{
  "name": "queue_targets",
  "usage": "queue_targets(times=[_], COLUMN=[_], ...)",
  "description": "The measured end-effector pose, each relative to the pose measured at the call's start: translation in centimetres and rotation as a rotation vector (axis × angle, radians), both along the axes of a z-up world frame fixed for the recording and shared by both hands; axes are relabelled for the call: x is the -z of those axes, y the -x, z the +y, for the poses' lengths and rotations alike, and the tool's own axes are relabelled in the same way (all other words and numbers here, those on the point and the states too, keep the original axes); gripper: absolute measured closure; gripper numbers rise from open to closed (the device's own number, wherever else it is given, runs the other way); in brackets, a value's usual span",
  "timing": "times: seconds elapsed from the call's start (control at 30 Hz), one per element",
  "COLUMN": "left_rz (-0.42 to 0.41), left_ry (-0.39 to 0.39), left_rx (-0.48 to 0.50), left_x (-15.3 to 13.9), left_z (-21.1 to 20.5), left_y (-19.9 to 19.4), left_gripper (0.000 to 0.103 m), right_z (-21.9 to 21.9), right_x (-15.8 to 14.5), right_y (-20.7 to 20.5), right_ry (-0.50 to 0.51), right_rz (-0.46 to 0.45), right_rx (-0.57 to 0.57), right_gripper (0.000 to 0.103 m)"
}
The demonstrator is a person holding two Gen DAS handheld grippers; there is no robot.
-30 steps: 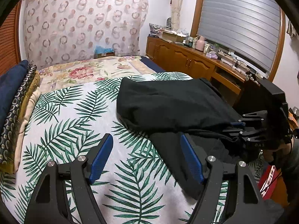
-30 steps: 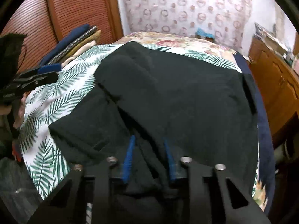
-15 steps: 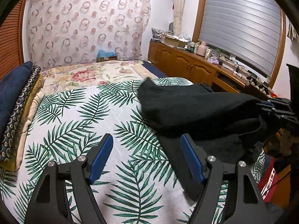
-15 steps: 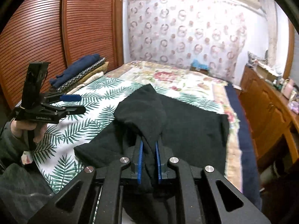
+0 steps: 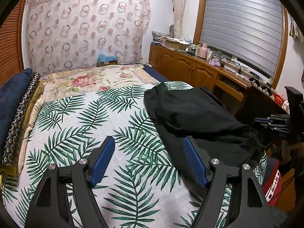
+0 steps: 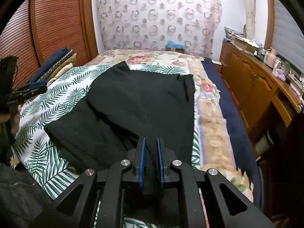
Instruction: Fold small clothes
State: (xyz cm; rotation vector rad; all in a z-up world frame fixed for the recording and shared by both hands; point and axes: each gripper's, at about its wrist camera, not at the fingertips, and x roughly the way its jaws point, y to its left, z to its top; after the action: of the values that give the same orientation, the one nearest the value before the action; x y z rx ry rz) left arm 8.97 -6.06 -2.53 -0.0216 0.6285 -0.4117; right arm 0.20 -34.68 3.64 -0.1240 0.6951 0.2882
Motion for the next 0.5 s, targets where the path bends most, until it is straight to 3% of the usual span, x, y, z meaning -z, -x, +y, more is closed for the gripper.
queue_targets(times=[0.2, 0.27, 0.33, 0.5], left_rz=[-0.002, -0.002, -0.004, -0.012], left_ry=[0.001, 0.001, 0.001, 0.005], left_rx=[0.000, 0.000, -0.002, -0.013], left_x=[0.0, 0.0, -0.1, -0.3], left_z=[0.0, 0.0, 0.1, 0.4], left_y=[0.0, 0.0, 0.0, 0.0], left_gripper=[0.028, 0.028, 0.028, 0.028], right_z=[2.3, 3.3, 4.5, 7.0], right_x=[-1.3, -1.3, -1.0, -0.2], right_y=[-0.3, -0.8, -1.5, -3.9], right_ry=[0.013, 0.015, 0.033, 0.068], right_rz=[-0.051, -0.056, -0.057, -0.054], right_rx=[-0.025, -0.047, -0.061, -0.131], right_gripper=[0.086, 0.075, 0.057, 0.055])
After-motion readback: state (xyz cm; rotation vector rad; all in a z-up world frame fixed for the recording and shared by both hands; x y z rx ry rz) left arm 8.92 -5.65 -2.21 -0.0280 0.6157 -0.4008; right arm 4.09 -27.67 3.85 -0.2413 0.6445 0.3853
